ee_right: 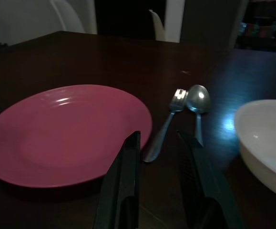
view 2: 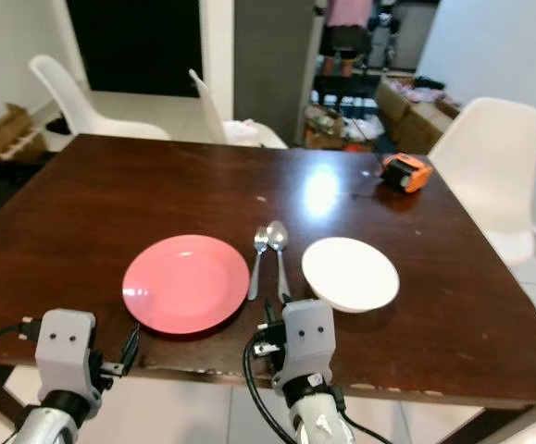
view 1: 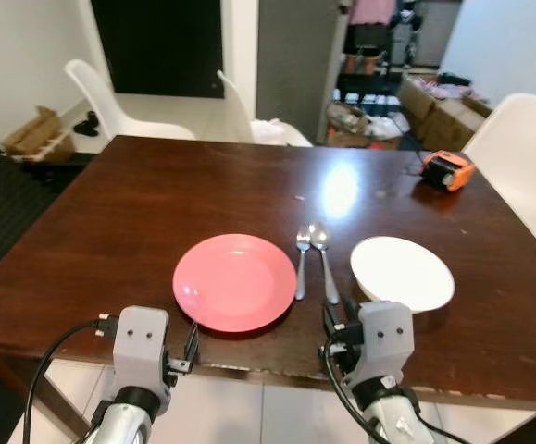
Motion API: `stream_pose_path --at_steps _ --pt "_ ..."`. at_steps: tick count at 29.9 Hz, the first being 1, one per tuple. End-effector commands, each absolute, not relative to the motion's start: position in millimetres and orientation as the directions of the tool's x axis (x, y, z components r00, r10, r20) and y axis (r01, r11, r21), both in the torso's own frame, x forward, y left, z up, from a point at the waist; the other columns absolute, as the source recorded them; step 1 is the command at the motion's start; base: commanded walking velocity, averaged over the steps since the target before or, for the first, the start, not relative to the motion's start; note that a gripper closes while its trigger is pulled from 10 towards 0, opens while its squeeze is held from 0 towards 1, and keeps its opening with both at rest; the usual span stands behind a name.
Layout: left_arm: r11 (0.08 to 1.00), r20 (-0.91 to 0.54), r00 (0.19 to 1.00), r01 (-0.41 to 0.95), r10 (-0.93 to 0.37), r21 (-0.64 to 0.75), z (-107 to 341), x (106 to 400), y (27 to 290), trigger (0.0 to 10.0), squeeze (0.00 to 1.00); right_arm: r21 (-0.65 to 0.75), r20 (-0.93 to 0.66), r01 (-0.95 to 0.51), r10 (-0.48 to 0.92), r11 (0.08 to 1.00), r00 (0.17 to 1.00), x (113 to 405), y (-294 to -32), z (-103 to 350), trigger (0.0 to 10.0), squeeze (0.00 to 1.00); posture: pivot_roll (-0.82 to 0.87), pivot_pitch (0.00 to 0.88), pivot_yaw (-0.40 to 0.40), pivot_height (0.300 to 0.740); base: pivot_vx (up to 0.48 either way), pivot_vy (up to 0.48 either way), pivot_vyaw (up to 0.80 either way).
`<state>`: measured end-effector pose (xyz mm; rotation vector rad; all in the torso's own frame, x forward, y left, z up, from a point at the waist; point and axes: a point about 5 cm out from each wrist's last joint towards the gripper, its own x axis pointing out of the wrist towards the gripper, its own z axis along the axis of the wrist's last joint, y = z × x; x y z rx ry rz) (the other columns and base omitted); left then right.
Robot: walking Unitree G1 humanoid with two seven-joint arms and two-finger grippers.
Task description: Setting the table
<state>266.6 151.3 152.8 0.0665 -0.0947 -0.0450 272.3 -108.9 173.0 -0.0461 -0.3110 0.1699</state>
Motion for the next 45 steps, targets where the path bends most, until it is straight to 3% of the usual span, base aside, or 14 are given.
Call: stream_pose_path --at_steps 1,16,30,45 --pt "0.996 0.061 0.997 0.041 -0.046 0.077 144.8 264.2 152.0 10.0 0.0 -0.077 0.288 -0.177 0.192 0.981 0.938 269.0 -105.8 168.7 10.0 0.0 0.02 0.153 0.054 0.74 0.0 0.0 0.75" --pt "0.997 0.011 1.0 0.019 -0.02 0.069 138.7 262.3 154.3 10.0 0.0 -0.142 0.285 -0.304 0.333 0.942 0.899 261.4 -87.6 165.1 10.0 0.0 0.02 0.158 0.052 0.74 0.0 0.0 0.76" --pt "0.986 -0.077 0.995 -0.047 0.06 0.162 113.4 258.0 176.2 10.0 0.0 -0.157 0.193 -0.396 0.422 0.905 0.886 254.8 -84.7 141.9 10.0 0.0 0.02 0.162 0.057 0.74 0.0 0.0 0.76" --pt "0.985 -0.084 0.995 -0.048 0.063 0.168 110.9 257.5 177.4 10.0 0.0 -0.118 0.186 -0.408 0.424 0.905 0.886 256.2 -86.7 139.5 10.0 0.01 0.03 0.162 0.06 0.74 0.0 0.0 0.76"
